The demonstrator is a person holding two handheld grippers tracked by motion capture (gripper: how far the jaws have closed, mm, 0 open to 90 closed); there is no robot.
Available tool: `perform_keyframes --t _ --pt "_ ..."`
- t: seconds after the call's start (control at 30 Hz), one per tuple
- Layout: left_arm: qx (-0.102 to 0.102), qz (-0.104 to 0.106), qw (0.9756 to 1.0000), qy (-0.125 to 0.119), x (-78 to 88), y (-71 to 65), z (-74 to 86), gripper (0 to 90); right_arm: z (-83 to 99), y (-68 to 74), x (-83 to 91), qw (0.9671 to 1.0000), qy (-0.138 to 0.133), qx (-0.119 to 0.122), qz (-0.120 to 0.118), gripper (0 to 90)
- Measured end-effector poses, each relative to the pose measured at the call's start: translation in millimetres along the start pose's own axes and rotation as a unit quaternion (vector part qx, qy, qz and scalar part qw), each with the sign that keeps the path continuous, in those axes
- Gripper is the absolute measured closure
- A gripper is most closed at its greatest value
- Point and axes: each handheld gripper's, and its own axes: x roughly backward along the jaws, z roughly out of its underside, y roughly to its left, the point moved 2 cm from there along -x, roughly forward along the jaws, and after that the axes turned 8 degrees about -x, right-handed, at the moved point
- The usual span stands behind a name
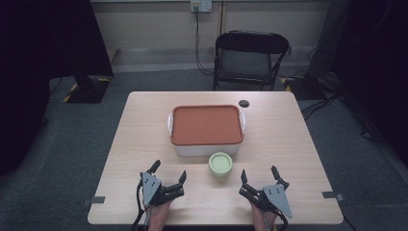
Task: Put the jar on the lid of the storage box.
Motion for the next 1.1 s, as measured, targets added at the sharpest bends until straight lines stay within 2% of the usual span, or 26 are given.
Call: perform_keyframes --t 0.3,0.63,0.73,0.77,0.8,1.1 --pt "0.000 0.018 0.9998 -0.008 -0.9 -3.6 -5.1 0.3 0.0 0.0 0.1 1.0000 0.000 0.000 -0.001 0.0" --pt "-0.010 0.028 0.9994 -0.018 -2.1 -7.7 -10.5 0.5 0.0 0.0 0.1 1.0000 0.000 0.000 -0.001 0.0" --pt "-0.014 0.031 0.9992 -0.022 -3.0 -9.8 -12.6 0.3 0.0 0.0 0.1 1.0000 0.000 0.000 -0.001 0.0" --pt "-0.026 0.032 0.9989 -0.021 -4.3 -11.8 -14.1 0.2 0.0 0.0 0.1 1.0000 0.000 0.000 -0.001 0.0" --pt "-0.027 0.036 0.9988 -0.020 -4.9 -12.9 -14.8 0.2 0.0 0.0 0.2 1.0000 0.000 0.000 0.000 0.0" --pt "-0.024 0.054 0.9981 -0.019 -9.5 -19.7 -22.0 0.2 0.0 0.1 0.3 1.0000 0.000 0.000 -0.001 0.0"
